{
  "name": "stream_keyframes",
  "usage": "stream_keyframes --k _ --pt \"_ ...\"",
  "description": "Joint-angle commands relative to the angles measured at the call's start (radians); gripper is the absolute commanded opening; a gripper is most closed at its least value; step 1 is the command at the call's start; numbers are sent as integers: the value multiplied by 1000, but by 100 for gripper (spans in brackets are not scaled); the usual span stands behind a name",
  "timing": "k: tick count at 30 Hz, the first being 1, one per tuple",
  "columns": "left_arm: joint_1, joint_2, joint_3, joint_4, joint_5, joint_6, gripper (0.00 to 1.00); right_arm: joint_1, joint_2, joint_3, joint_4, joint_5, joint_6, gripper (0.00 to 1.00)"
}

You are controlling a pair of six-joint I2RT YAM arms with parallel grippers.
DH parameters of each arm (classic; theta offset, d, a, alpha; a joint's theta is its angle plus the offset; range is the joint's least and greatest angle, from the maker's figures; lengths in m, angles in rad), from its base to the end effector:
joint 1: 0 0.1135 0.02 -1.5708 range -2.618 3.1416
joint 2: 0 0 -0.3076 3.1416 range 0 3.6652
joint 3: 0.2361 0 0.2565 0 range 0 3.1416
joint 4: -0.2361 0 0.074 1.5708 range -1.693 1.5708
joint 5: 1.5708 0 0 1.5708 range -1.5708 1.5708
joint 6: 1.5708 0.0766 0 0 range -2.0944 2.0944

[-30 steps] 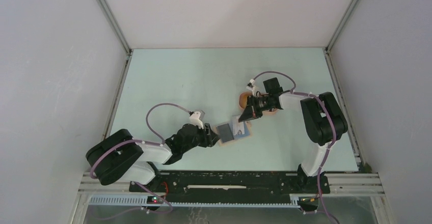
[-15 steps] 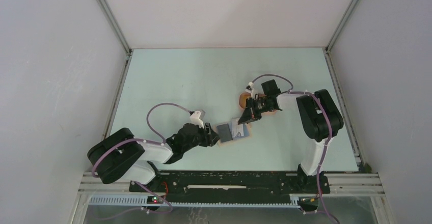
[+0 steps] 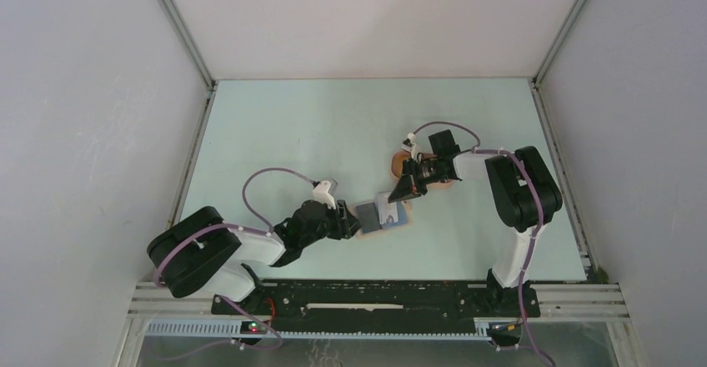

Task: Put the credit cards into the card holder
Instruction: Insert the credit card into the card holder.

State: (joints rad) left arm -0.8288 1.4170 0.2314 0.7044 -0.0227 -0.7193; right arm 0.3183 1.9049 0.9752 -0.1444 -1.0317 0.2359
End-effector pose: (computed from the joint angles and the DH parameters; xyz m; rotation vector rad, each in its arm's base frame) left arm 0.1740 -0.1873 0.1392 0.1046 2.1840 -0.9084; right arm 0.3328 0.1789 0.1405 -0.4676 2.5126 1.5553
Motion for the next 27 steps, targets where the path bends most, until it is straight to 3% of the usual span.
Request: stream_keyframes --k 1,27 --pt "5 19 36 -27 13 -13 49 -4 -3 28 19 -15 17 0" --pt "4 53 38 7 49 -37 47 21 49 28 13 9 20 0"
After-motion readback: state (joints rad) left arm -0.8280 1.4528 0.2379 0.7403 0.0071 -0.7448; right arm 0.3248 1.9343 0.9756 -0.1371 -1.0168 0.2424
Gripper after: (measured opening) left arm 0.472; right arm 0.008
